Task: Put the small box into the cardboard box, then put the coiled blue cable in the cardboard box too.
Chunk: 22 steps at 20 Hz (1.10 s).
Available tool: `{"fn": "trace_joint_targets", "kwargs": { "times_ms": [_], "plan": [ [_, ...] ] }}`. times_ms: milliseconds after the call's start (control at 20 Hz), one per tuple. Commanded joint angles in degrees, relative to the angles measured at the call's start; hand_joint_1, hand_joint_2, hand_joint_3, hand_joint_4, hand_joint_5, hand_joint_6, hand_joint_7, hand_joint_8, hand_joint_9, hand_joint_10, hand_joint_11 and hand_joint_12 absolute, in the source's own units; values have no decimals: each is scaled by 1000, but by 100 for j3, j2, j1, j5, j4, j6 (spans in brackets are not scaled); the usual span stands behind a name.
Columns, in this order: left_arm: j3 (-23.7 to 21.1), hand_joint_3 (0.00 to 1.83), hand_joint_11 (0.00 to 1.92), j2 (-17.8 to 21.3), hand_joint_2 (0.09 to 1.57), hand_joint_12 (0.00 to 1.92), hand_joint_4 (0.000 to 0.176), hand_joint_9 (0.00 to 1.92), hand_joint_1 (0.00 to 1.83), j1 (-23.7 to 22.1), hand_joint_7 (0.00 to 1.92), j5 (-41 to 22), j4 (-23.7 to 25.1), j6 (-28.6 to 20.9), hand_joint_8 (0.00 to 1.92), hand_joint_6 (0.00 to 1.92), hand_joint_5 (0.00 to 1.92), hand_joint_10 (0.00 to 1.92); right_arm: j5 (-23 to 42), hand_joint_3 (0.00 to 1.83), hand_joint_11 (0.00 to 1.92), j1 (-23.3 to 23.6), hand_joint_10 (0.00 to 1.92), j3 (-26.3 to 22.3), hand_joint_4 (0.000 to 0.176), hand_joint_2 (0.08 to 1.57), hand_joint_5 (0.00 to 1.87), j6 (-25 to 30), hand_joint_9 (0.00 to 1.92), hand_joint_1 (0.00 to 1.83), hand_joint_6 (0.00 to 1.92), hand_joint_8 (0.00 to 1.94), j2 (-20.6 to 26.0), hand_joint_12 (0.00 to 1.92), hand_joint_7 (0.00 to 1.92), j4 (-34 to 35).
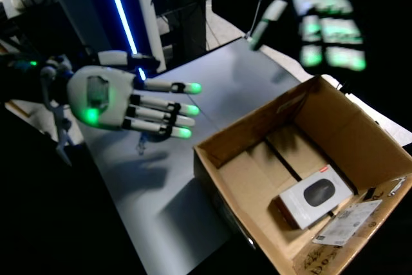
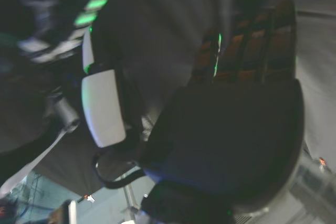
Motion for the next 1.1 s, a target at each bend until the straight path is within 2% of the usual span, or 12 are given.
{"fn": "trace_joint_targets", "kwargs": {
  "times_ms": [0,150,200,300,700,1050],
  "plan": [
    [-78,0,0,87,831,0,176,0,331,65,0,-943,-190,81,0,0,55,0,699,0,0,74,0,-19,176,931,52,92,0,479,0,0,-13,0,0,24],
    [-356,0,0,252,830,0,176,0,376,510,0,-1284,-456,207,0,5,29,0,636,0,0,74,0,-19,176,790,0,145,0,647,0,0,-58,0,0,-85],
    [-422,0,0,291,816,0,176,0,455,674,0,-1409,-522,207,0,5,32,0,542,0,0,75,0,-19,176,781,0,145,0,676,0,0,-85,0,0,-128],
    [-458,0,0,300,809,0,176,0,475,807,0,-1460,-608,208,0,0,17,0,362,0,0,75,0,-19,176,782,0,146,0,667,0,0,-127,0,0,-240],
    [-518,11,0,290,855,0,176,0,447,968,0,-1518,-738,206,0,0,1,0,-401,0,0,77,0,68,176,787,0,147,0,774,0,0,-366,0,0,-679],
    [-518,6,0,230,883,0,176,0,396,985,0,-1512,-753,205,0,2,13,0,-1092,5,0,87,0,406,176,799,0,146,0,828,0,0,-676,0,0,-914]
  ]
}}
